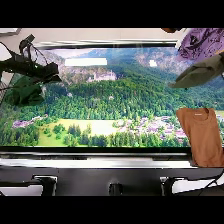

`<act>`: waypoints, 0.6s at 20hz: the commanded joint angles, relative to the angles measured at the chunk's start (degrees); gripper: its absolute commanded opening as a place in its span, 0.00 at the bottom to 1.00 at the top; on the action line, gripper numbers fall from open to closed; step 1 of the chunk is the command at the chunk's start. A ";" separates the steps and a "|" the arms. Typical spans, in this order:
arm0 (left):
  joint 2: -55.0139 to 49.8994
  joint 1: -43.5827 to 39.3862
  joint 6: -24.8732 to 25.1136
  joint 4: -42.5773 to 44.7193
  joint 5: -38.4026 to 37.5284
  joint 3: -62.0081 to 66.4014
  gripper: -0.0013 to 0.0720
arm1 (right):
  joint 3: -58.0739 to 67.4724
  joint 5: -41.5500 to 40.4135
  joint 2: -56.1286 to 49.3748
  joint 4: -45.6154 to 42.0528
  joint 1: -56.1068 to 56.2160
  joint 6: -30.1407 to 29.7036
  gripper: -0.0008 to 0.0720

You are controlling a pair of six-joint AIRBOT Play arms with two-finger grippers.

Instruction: Fold the clothes and pants, and hang the long-sleeved shirts on hangers.

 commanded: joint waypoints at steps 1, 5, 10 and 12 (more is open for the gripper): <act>0.02 0.04 0.04 0.04 -1.20 0.04 0.04 | 0.04 6.05 1.64 -8.33 -0.02 2.47 0.05; 0.04 0.04 0.04 0.04 -2.91 0.04 0.04 | 0.04 17.18 2.58 -15.74 -0.02 4.42 0.05; 0.20 0.04 0.04 0.04 -2.95 0.04 0.04 | 0.02 25.07 3.69 -20.09 -0.02 4.28 0.05; 0.35 0.04 0.04 0.04 -2.93 0.04 0.04 | -0.50 28.15 4.44 -22.71 -0.04 3.48 0.05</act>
